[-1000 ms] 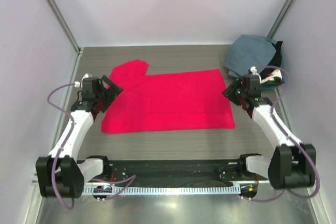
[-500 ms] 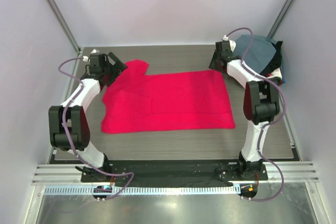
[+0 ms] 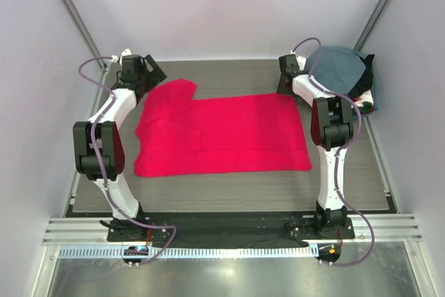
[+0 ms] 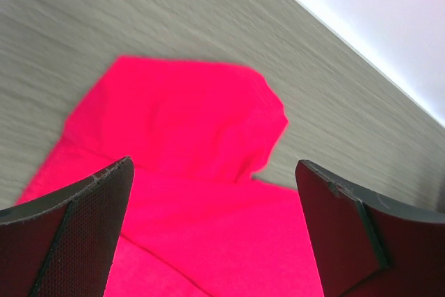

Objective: Fold and stack the t-shirts
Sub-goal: Fold the tshirt

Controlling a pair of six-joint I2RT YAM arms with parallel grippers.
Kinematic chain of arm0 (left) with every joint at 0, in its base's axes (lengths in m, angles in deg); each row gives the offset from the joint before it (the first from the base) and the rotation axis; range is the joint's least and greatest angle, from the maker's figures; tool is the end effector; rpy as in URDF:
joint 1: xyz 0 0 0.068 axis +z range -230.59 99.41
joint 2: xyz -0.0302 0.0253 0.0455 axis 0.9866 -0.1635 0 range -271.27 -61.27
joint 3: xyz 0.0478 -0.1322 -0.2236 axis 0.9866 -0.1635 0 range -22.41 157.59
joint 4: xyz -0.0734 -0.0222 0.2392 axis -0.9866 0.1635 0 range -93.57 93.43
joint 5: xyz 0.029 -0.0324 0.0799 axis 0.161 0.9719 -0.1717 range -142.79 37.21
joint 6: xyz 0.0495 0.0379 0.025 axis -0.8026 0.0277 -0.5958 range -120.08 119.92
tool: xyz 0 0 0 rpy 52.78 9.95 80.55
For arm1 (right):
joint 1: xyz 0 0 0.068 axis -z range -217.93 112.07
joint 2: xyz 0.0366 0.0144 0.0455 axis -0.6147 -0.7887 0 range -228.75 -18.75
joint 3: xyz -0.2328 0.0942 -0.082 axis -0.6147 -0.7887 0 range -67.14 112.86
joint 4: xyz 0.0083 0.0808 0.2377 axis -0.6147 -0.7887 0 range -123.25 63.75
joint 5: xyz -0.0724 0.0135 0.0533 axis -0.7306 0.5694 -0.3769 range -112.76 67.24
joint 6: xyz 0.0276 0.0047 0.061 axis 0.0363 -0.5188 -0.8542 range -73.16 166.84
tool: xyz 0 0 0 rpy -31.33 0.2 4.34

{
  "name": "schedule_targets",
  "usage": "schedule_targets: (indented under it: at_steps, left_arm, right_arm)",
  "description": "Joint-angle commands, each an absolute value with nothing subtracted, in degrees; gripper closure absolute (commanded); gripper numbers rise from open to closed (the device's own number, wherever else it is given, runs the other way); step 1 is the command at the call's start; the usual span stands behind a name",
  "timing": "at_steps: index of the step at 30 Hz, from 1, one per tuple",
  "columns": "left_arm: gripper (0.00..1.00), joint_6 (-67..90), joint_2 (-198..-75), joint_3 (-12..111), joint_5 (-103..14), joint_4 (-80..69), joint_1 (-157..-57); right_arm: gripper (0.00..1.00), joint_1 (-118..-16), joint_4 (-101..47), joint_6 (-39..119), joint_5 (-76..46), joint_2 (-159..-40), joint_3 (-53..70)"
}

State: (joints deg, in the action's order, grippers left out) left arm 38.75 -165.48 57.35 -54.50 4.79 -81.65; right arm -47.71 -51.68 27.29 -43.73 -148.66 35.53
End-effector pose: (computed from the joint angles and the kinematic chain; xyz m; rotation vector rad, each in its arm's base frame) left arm 0.4277 -0.0062 0.2494 -0.7178 2.0442 -0.3724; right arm 0.4905 0.0651 0.1569 0.3562 2.3936 -0.2260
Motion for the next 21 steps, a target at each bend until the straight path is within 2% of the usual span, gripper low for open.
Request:
schedule_targets:
  at_steps: [1, 6, 11, 12, 14, 15, 21]
  left_arm:
    - [0.00, 34.6, -169.0, 62.0, -58.8, 2.6, -81.7]
    - [0.02, 33.4, -174.7, 67.0, -61.0, 2.8, -81.7]
    - [0.03, 31.0, -180.2, 73.3, -62.0, 5.1, -81.7]
    - [0.03, 29.6, -181.8, 75.6, -62.0, 6.4, -81.7]
    - [0.13, 28.0, -183.5, 77.6, -61.7, 7.4, -81.7]
    - [0.16, 26.6, -184.7, 79.1, -61.6, 8.4, -81.6]
    - [0.20, 25.2, -188.5, 82.1, -59.2, 8.2, -81.7]
  right_arm:
    - [0.52, -47.5, -51.3, 28.3, -45.9, -150.2, 39.2]
    - [0.54, -47.1, -51.3, 27.9, -44.5, -152.4, 40.3]
    - [0.68, -46.4, -50.7, 27.2, -41.5, -152.5, 38.9]
    - [0.77, -46.1, -50.2, 27.2, -41.0, -152.5, 38.3]
    - [0.87, -46.0, -48.5, 26.8, -40.4, -152.8, 36.9]
    - [0.99, -45.8, -48.4, 26.5, -38.1, -153.0, 36.8]
    - [0.99, -45.6, -46.6, 25.7, -37.1, -152.3, 35.0]
